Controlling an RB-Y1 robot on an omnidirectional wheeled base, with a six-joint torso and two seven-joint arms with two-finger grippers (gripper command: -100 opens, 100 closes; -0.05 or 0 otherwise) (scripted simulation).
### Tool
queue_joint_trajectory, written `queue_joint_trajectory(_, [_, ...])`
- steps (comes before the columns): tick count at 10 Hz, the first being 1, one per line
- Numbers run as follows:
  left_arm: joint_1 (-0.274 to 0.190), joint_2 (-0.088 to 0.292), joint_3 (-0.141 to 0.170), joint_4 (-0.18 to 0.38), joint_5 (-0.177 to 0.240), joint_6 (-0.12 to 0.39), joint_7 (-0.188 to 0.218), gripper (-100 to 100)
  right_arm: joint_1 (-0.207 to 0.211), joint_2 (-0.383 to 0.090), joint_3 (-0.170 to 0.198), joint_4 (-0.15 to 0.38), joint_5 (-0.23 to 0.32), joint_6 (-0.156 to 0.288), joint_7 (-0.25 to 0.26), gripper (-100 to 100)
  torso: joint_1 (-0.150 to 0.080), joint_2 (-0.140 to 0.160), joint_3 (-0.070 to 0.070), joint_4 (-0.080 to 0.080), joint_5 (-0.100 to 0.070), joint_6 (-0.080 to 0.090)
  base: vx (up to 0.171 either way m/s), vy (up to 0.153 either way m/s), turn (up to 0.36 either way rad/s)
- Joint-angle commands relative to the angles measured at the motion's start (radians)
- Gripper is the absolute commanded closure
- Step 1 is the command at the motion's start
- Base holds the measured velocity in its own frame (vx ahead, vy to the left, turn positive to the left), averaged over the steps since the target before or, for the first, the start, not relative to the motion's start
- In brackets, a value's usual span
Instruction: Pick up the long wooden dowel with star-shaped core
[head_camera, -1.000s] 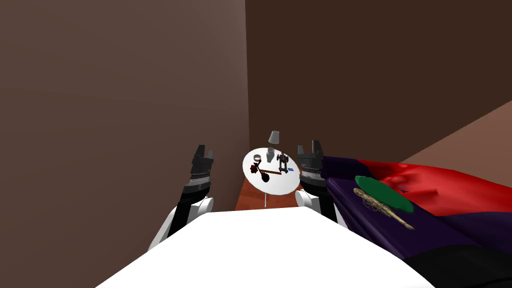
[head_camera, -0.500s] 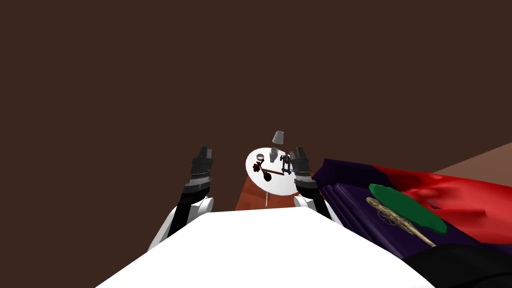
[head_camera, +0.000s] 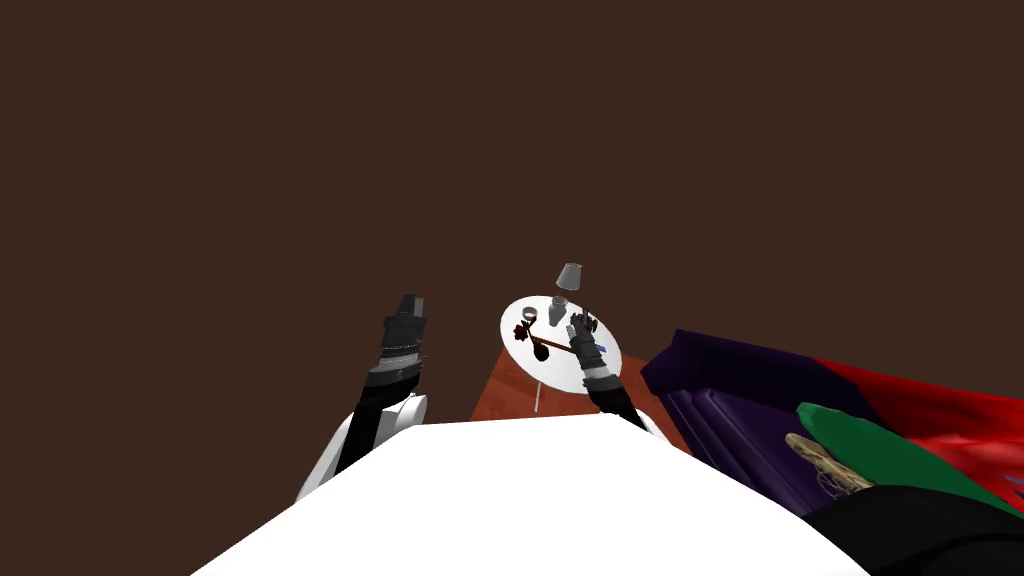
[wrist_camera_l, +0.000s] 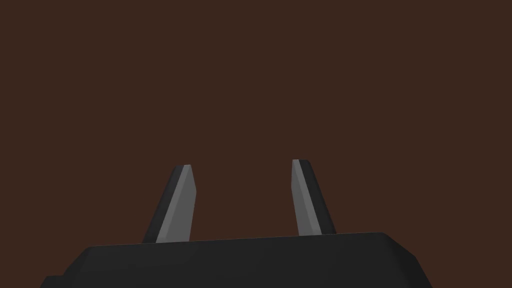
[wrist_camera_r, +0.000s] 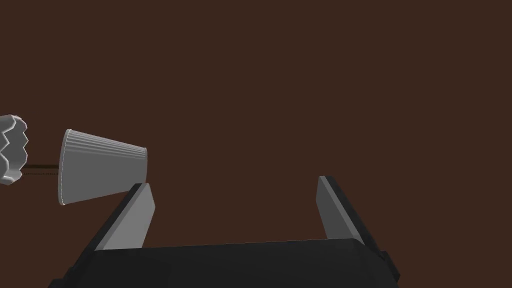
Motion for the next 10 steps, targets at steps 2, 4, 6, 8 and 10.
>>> queue_joint_trajectory(2, [0.000, 0.000, 0.000, 0.000, 0.000, 0.000, 0.000, 0, 0.033, -0.042, 0.061, 0.063, 0.023, 0.035, 0.028, -100, 0.000, -0.001, 0.000, 0.000, 0.000, 0.001, -0.056, -0.038, 0.193])
queue_joint_trajectory(4, [0.000, 0.000, 0.000, 0.000, 0.000, 0.000, 0.000, 0, 0.052, -0.075, 0.095, 0.113, 0.034, 0.051, 0.041, -100, 0.001, -0.002, -0.001, 0.000, 0.000, 0.001, -0.047, -0.028, 0.221])
queue_joint_trajectory(6, [0.000, 0.000, 0.000, 0.000, 0.000, 0.000, 0.000, 0, 0.071, -0.109, 0.131, 0.181, 0.046, 0.066, 0.054, -100, 0.000, 0.000, 0.000, 0.000, 0.000, 0.000, -0.064, -0.044, 0.294])
queue_joint_trajectory(8, [0.000, 0.000, 0.000, 0.000, 0.000, 0.000, 0.000, 0, 0.103, -0.174, 0.198, 0.266, 0.071, 0.096, 0.078, -100, -0.001, -0.002, -0.001, 0.000, 0.000, 0.000, -0.052, -0.045, 0.343])
queue_joint_trajectory(10, [0.000, 0.000, 0.000, 0.000, 0.000, 0.000, 0.000, 0, 0.116, -0.211, 0.241, 0.327, 0.084, 0.110, 0.089, -100, -0.001, -0.002, -0.001, 0.000, 0.000, 0.001, -0.049, -0.028, 0.308])
